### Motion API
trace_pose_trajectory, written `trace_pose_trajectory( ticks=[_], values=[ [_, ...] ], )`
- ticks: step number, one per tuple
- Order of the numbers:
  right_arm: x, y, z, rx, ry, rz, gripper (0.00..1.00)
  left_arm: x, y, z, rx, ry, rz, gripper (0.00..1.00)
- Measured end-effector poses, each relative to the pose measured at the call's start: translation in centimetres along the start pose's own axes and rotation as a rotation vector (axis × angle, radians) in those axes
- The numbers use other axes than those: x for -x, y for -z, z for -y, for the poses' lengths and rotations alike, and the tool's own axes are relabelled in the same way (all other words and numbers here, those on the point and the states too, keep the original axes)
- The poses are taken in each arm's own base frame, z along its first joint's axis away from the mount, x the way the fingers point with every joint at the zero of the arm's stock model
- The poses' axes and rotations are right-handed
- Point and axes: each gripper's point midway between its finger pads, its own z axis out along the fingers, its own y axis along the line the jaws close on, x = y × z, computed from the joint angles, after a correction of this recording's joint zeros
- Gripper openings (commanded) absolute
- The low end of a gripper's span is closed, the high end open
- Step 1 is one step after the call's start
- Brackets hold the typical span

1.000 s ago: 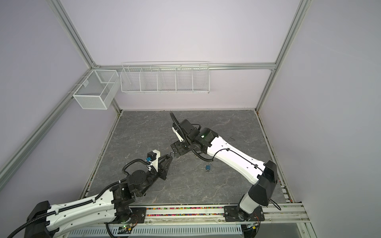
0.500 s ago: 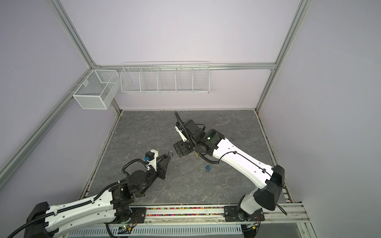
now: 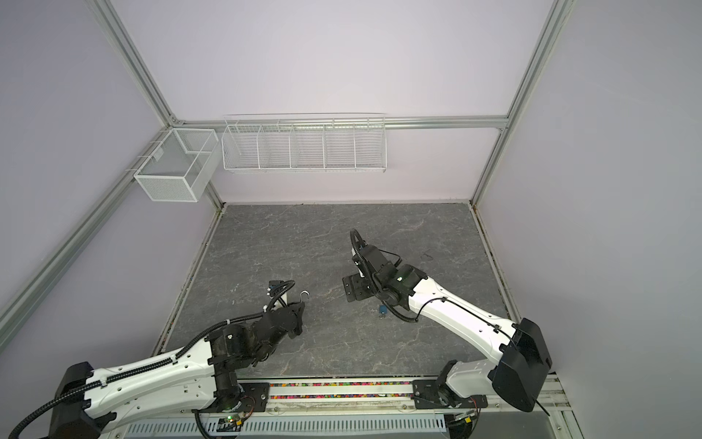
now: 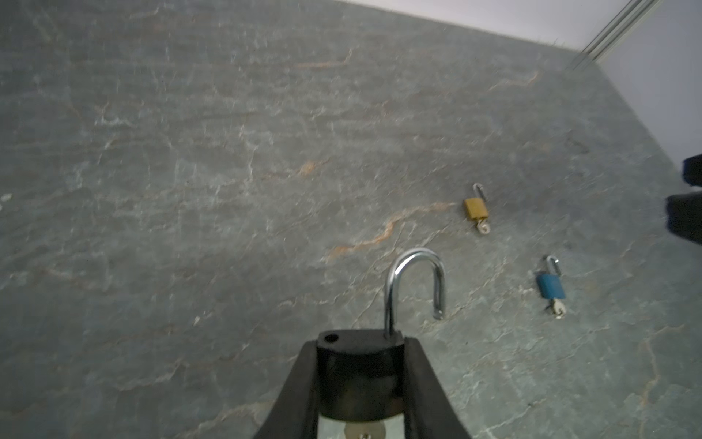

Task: Unlock with the key
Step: 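Lower the open black padlock to the table and open the left gripper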

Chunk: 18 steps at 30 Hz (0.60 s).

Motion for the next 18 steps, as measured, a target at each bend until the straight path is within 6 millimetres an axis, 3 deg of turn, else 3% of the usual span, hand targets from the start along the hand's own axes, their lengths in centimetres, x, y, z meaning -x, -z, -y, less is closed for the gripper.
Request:
trace_pose_trajectory(
  ticks=[8,18],
  values=[
    [-2.2,-2.4,0.1,0.038,-0.114,-0.002,0.94,-4.1,-0.5,-1.1,0.051,0.073,-0.181,0.0],
    [-3.9,-4.5,-0.1,0.066,-0.166,-0.025,0.93,-7.2,-0.8,-2.1,0.103,0.127,-0.301,0.0]
  ],
)
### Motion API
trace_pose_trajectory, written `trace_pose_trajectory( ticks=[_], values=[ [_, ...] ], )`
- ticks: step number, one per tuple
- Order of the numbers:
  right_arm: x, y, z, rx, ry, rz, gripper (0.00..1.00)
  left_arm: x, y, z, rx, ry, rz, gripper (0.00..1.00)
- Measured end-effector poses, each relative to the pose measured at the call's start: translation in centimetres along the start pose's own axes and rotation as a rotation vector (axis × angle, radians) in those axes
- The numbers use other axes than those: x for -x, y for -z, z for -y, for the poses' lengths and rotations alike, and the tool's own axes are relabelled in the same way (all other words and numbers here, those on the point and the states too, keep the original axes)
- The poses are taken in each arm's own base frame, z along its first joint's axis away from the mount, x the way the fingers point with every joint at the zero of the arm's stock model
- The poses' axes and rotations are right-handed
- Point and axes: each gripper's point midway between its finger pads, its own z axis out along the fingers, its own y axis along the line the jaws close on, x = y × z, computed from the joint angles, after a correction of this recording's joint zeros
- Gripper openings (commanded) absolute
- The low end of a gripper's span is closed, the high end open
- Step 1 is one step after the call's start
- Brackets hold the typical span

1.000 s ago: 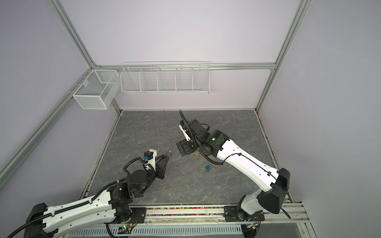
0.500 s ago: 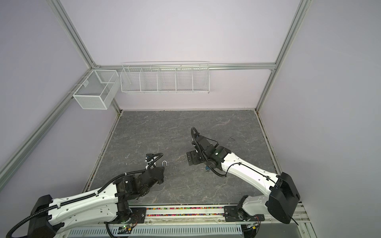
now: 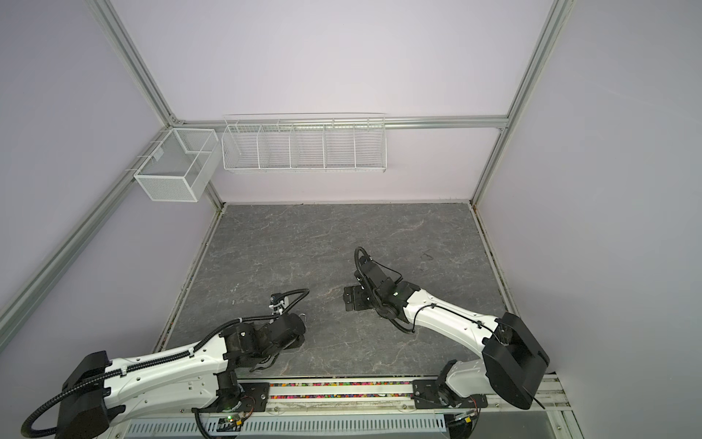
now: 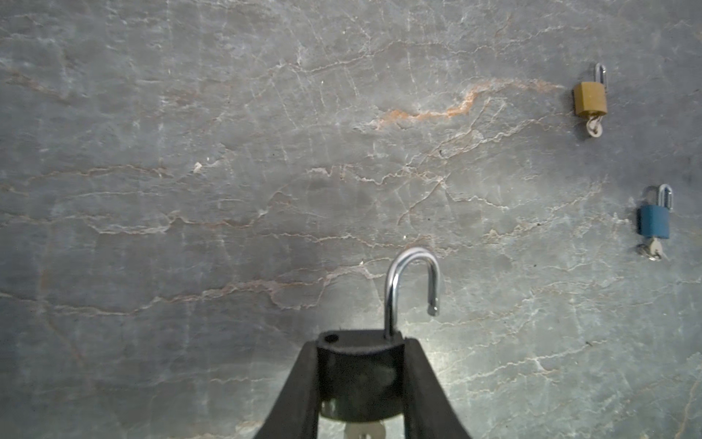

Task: Unlock with the key
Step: 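Lower the open black padlock to the table and open the left gripper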

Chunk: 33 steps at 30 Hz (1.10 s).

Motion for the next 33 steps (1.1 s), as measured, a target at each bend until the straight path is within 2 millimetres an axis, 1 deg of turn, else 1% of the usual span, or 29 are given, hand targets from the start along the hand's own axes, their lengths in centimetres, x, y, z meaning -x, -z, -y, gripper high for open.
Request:
trace_pose_trajectory(
  ticks=[8,25,29,33],
  values=[
    [-0.5,-1.2,-0.6,0.017,-0.006,-0.021,0.93,-1.3,-1.3,-0.9,0.055,0.006,-0.052,0.0],
    [-0.7,-1.7,-0.5,0.01,-0.007,-0.03,0.93,-2.4,-3.9,-2.5,0.168,0.043,-0.117,0.0],
    [-0.9,-1.9,-0.4,0.006,-0.007,-0.036,0.93,-2.3,-4.1,-2.3,0.193,0.039,-0.125,0.0],
    [-0.7,-1.8,-0.5,0.007,-0.006,-0.033,0.93,-2.1,-4.4,-1.9,0.241,0.026,-0.146,0.06]
  ],
)
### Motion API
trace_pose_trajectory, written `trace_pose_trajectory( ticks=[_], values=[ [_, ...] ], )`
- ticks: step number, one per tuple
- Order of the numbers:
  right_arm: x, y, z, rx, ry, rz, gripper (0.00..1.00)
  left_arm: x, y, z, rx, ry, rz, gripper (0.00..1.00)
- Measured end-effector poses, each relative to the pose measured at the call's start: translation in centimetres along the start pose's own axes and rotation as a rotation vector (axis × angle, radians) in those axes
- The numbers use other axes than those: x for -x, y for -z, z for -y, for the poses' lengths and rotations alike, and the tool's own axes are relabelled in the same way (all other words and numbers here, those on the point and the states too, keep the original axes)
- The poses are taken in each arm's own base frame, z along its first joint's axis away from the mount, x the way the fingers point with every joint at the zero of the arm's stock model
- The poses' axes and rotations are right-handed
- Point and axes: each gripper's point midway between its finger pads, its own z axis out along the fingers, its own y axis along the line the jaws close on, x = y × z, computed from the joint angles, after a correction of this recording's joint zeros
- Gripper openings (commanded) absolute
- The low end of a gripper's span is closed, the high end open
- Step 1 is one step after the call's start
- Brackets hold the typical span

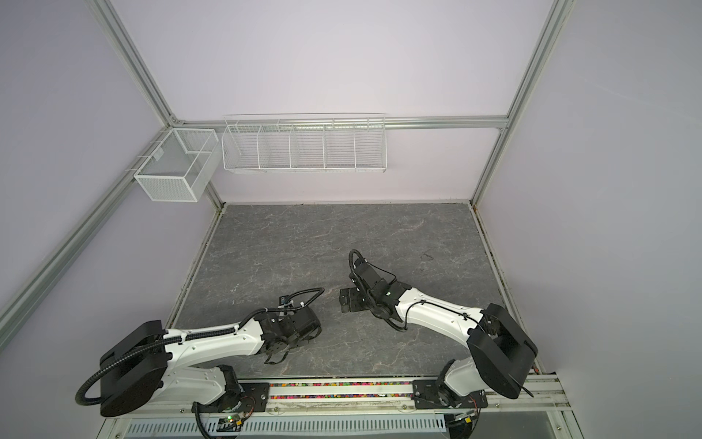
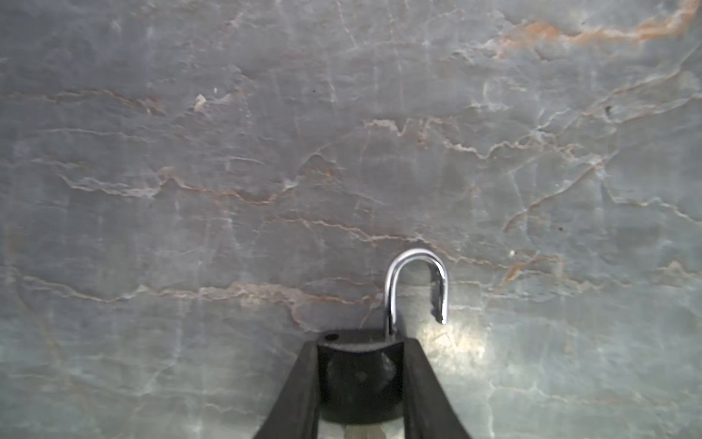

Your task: Unlock with the key

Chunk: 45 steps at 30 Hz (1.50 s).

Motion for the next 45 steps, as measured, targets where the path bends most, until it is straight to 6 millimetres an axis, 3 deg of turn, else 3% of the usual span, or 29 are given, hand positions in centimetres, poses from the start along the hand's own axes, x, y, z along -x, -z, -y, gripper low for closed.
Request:
trace_pose_trajectory(
  ticks=[6,11,14,19,21,23,26,29,30,33,35,37,40,42,45],
  values=[
    [0.0,0.0,0.1,-0.002,-0.001,-0.002,0.93,0.2,-0.1,0.4,0.045,-0.015,-0.017,0.2],
    [0.0,0.4,0.2,-0.004,-0.002,0.0,0.94,0.3,-0.1,0.2,0.04,0.002,-0.023,0.41],
    [0.6,1.0,0.2,-0.003,-0.002,0.016,0.94,0.4,0.1,-0.1,0.033,0.013,-0.022,0.54],
    [2.7,3.1,-0.4,0.011,0.002,0.08,0.94,1.4,1.4,0.2,-0.023,0.035,0.005,0.62],
    [3.5,4.4,-0.4,0.012,0.005,0.111,0.95,2.2,2.3,0.4,-0.056,0.044,0.032,0.63],
    [4.5,5.9,0.1,-0.004,0.007,0.151,0.99,3.5,3.6,0.4,-0.077,0.056,0.07,0.71],
    [6.7,8.9,1.7,-0.059,-0.008,0.239,0.89,7.3,6.5,0.0,-0.109,0.1,0.168,0.79],
    [9.3,12.3,5.1,-0.158,-0.069,0.346,0.89,13.2,10.8,-1.9,-0.129,0.195,0.342,0.98],
    [10.1,13.4,6.9,-0.208,-0.104,0.385,0.89,15.2,12.3,-3.1,-0.118,0.232,0.414,1.0],
    [11.8,16.3,13.0,-0.377,-0.224,0.482,0.89,20.0,15.4,-8.4,-0.006,0.353,0.609,1.0],
    [12.2,17.7,17.4,-0.506,-0.301,0.532,0.89,21.9,15.8,-12.4,0.12,0.411,0.694,1.0],
    [11.5,18.2,21.5,-0.628,-0.364,0.562,0.89,22.9,15.0,-15.9,0.251,0.444,0.74,1.0],
    [8.6,17.5,27.7,-0.811,-0.438,0.54,0.89,22.9,11.8,-20.3,0.434,0.437,0.745,1.0],
    [6.4,16.7,31.2,-0.919,-0.468,0.504,0.89,22.4,8.9,-21.9,0.492,0.393,0.732,1.0],
    [4.1,15.7,34.4,-1.001,-0.481,0.483,0.89,21.9,5.0,-22.4,0.501,0.309,0.709,1.0]
  ],
)
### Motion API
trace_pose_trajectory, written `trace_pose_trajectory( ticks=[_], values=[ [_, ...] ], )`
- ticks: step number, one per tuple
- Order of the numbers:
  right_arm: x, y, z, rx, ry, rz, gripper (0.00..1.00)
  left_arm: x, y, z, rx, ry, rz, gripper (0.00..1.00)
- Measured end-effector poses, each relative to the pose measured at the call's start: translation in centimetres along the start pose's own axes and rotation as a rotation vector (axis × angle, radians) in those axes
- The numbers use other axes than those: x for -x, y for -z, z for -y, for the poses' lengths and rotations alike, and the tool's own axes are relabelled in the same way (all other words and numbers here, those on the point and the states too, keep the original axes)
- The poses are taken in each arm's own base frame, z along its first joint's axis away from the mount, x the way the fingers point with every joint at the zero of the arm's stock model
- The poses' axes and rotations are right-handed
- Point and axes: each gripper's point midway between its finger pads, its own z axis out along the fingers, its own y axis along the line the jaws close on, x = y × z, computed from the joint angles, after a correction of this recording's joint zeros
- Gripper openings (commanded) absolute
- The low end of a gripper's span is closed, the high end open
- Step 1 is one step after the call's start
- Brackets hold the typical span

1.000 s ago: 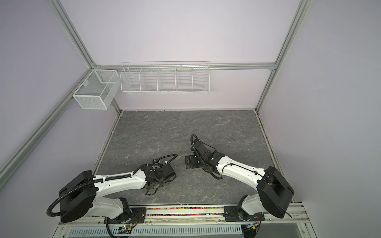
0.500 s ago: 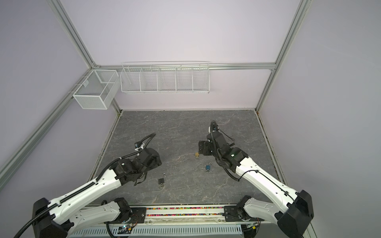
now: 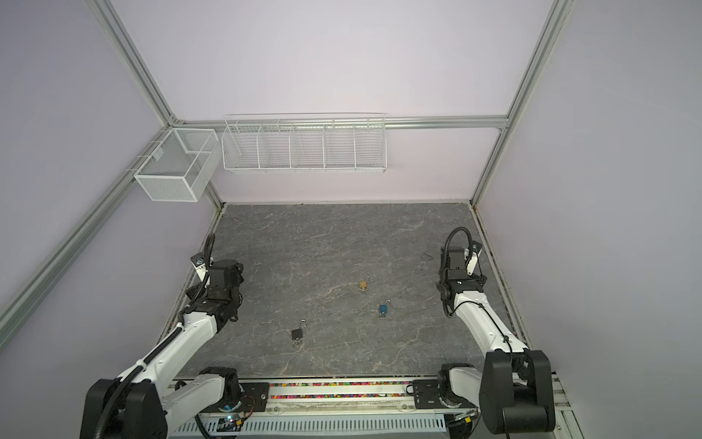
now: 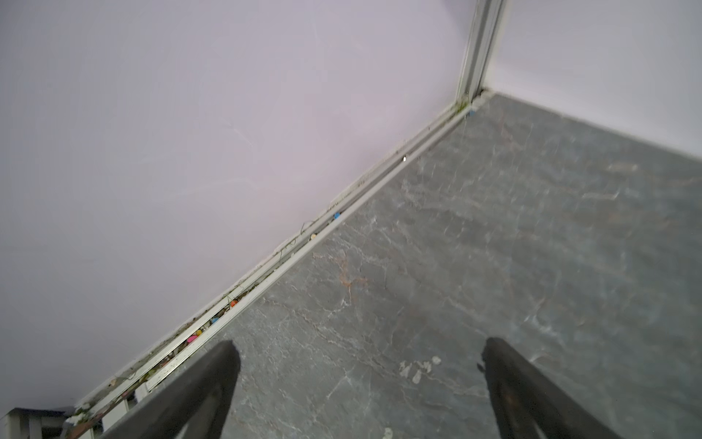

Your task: Unlock with the key

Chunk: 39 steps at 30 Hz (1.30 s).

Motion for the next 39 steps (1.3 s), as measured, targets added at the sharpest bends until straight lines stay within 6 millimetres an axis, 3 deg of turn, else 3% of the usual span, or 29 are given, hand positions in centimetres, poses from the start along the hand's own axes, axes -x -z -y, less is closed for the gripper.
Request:
trace_pose_trajectory(
  ticks=[4,11,14,21,27,39],
  values=[
    [-1.1,-2.2,0.0,0.004,0.019,0.025,0.89,-1.4,-1.7,2.2,-0.094,-0.025,0.049,1.0],
    [-0.6,-5.0,-5.2,0.188,0.108,0.039,0.89,-2.6,-3.5,6.5,-0.294,-0.038,0.142,1.0],
    [-0.9,-4.1,-6.8,0.315,0.131,0.109,0.89,-2.9,-3.4,7.7,-0.362,-0.054,0.157,0.99],
    [-4.7,-2.9,-9.9,0.511,0.261,0.158,0.88,-0.3,-3.3,9.2,-0.403,-0.04,0.207,1.0],
    [-2.9,-2.1,-10.8,0.556,0.259,0.242,0.89,0.6,-3.4,9.4,-0.402,-0.028,0.225,1.0],
    [-2.7,-1.9,-11.1,0.571,0.265,0.254,0.88,0.6,-3.4,9.4,-0.402,-0.028,0.225,0.99]
  ],
)
